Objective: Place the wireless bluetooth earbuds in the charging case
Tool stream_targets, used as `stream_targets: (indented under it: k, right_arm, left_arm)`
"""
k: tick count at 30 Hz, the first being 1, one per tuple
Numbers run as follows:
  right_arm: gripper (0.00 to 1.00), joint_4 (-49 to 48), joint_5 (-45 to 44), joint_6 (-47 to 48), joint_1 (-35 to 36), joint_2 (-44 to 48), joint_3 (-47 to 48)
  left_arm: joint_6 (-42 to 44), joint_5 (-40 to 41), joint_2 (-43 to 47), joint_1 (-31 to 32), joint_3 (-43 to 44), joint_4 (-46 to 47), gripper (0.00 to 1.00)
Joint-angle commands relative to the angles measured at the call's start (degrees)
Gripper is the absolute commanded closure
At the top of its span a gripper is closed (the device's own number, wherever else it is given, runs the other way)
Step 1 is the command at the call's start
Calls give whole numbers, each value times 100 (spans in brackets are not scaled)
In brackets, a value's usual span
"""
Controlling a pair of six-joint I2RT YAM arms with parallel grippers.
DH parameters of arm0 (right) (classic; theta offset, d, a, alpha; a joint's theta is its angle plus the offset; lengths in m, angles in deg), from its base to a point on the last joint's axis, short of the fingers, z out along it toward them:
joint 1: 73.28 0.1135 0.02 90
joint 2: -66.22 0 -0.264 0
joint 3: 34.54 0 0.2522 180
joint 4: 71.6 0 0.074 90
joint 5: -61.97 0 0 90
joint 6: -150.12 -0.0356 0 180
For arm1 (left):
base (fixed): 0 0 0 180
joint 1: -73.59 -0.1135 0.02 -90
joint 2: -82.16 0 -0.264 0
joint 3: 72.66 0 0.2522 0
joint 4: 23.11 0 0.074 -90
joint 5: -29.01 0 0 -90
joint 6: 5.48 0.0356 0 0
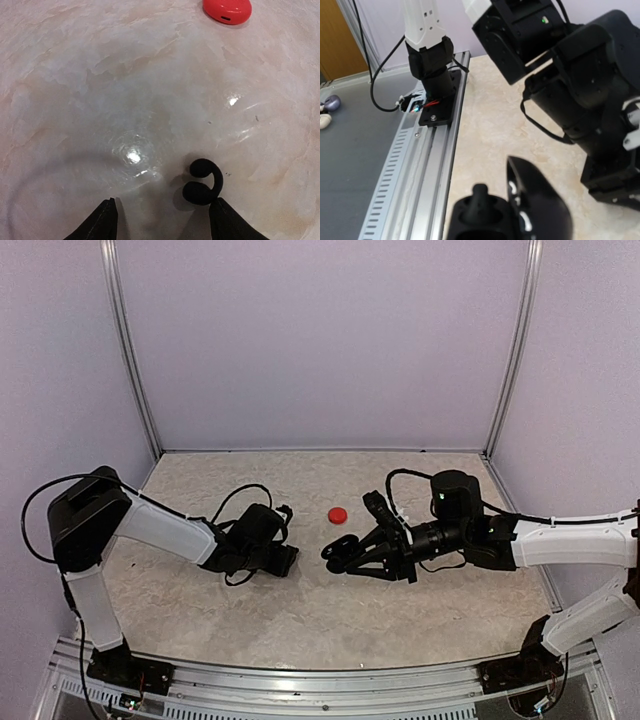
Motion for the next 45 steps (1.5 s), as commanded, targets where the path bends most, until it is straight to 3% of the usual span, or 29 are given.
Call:
stream_targets:
  k: [1,11,18,22,31,45]
  right_arm:
    - [100,-71,44,43,-67,-69,-41]
    - [100,-52,84,55,-101,-89,-23]
    - [100,-61,151,64,-104,-145,18]
    - [100,-37,186,81,-111,-167,65]
    - [100,15,120,81,-112,-63,37]
    - [100,-4,99,73,-121,-17,10]
  left_arm:
    - [136,215,245,-268,-175,-373,38]
    - [963,24,692,-362,-466,-6,41]
    - [1095,-1534,1197,-797,-618,762,45]
    - [1175,-1904,976,-1087,-173,577,48]
    - [1293,-2240,147,-1232,547,271,54]
    - [1200,-2011,-308,-1232,629,62,59]
